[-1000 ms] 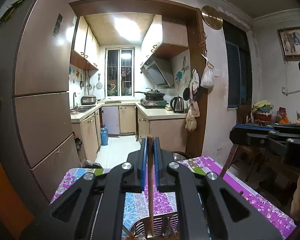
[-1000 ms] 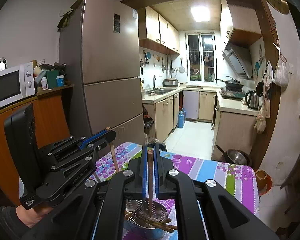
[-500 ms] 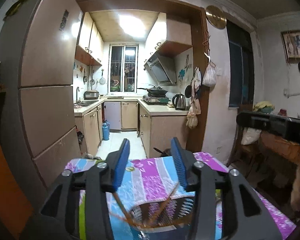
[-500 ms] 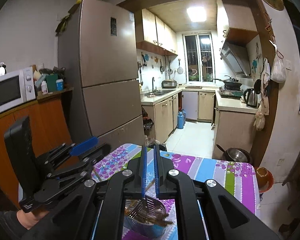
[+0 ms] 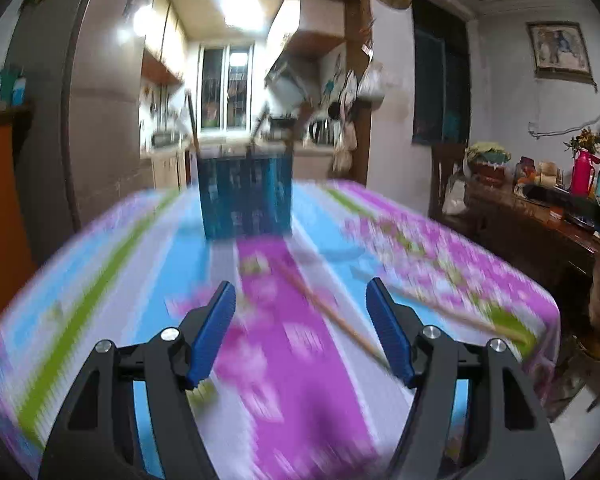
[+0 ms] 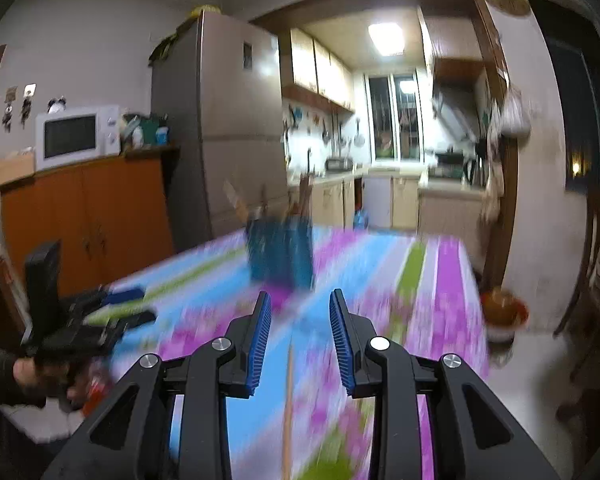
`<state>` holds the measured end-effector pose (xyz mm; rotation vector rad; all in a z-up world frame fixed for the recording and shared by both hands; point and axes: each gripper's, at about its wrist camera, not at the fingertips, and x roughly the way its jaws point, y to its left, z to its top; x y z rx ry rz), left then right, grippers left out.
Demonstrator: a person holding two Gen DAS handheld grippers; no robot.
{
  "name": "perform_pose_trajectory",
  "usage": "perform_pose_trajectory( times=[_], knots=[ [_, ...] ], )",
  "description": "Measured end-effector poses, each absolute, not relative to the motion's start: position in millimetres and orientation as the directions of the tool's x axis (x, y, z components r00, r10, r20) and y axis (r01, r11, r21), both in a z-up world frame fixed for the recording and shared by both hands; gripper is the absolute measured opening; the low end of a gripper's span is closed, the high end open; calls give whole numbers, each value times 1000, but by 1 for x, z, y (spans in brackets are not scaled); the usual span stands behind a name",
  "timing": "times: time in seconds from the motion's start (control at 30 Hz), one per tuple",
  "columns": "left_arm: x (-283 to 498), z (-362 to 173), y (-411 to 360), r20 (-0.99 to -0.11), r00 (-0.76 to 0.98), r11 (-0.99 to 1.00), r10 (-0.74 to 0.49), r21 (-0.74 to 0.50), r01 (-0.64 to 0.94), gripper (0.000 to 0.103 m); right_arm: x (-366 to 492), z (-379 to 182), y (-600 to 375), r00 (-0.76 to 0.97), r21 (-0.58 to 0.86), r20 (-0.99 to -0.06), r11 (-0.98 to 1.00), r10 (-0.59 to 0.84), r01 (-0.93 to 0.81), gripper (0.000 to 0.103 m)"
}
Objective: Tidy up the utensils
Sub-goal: 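Move both open tools back to the remaining chopsticks on the table, then close the right tool on a chopstick while the left tool grasps another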
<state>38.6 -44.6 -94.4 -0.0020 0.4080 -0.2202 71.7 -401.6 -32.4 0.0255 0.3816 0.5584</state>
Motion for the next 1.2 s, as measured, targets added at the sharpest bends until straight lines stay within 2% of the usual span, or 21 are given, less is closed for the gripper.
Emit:
perform_pose_trajectory(
  times=[0.07,0.17,0.27,0.4,0.47,0.9,1.07,1.2],
  knots=[
    [28,-114,-59,-420,885,978,-200,-25,208,65,49,-64,-407,769,148,-367,849,523,-507,32],
    [17,-128,-84,-403,897,974,-184,45,220,65,28,-100,-411,750,182,-392,844,533,-505,32],
    [16,-136,-102,-402,897,972,-185,63,228,65,20,-122,-411,744,187,-412,847,527,-497,31],
    [16,-142,-122,-378,911,972,-166,95,217,65,24,-131,-410,752,168,-404,851,520,-498,24],
    [14,-148,-128,-368,918,971,-150,122,208,65,28,-135,-410,749,160,-402,846,527,-509,18],
    [24,-163,-144,-385,913,974,-135,117,193,64,36,-144,-403,740,121,-401,832,540,-542,15],
    [25,-164,-141,-396,907,977,-145,88,194,38,36,-144,-403,740,123,-399,832,541,-542,8],
    [23,-165,-135,-399,908,981,-128,86,176,32,35,-144,-399,739,117,-397,829,544,-547,8]
  ],
)
